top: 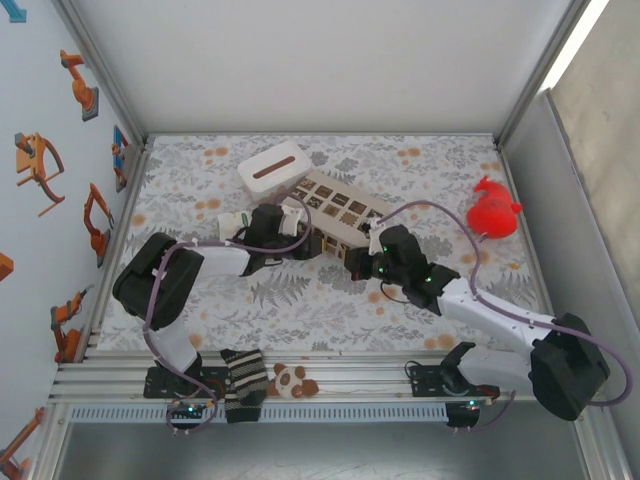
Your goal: Unlock a padlock with a key
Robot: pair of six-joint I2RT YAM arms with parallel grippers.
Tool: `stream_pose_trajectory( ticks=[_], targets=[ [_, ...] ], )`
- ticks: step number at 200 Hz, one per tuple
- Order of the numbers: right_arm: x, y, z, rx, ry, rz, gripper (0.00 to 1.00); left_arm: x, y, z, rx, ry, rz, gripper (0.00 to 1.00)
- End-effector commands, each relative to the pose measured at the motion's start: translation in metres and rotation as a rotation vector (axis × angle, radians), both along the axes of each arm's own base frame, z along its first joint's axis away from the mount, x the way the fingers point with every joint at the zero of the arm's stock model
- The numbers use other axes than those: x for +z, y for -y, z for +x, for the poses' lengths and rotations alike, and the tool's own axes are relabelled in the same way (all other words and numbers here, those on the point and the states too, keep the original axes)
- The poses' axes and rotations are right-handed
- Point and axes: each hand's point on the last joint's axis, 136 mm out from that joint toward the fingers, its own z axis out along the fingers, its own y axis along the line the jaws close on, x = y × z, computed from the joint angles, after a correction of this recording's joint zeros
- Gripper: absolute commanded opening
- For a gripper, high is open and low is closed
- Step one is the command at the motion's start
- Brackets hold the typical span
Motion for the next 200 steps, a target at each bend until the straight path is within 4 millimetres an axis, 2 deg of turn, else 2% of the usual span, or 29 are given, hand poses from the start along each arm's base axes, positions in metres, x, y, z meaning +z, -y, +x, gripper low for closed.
stream_pose_trajectory(
  ticks=[1,35,76,141,200],
  targets=[
    [-0.021,0.007,-0.009,0.019,0.056,-0.097,0.00,0.032,0.008,-0.007,-0.031,-0.055,-0.032,0.23],
    [-0.038,0.009,-0.012,0.014,0.157,-0.173,0.00,0.049,0.012,-0.010,-0.037,-0.144,-0.024,0.22],
    [-0.039,0.005,-0.008,0.010,0.261,-0.181,0.00,0.068,0.014,-0.014,-0.031,-0.210,-0.043,0.22],
    [-0.035,-0.007,0.008,0.011,0.361,-0.188,0.00,0.077,0.019,-0.013,-0.010,-0.260,-0.056,0.22],
    [-0.033,-0.008,0.018,-0.019,0.411,-0.197,0.00,0.081,0.022,-0.012,-0.004,-0.281,-0.051,0.22]
  ],
)
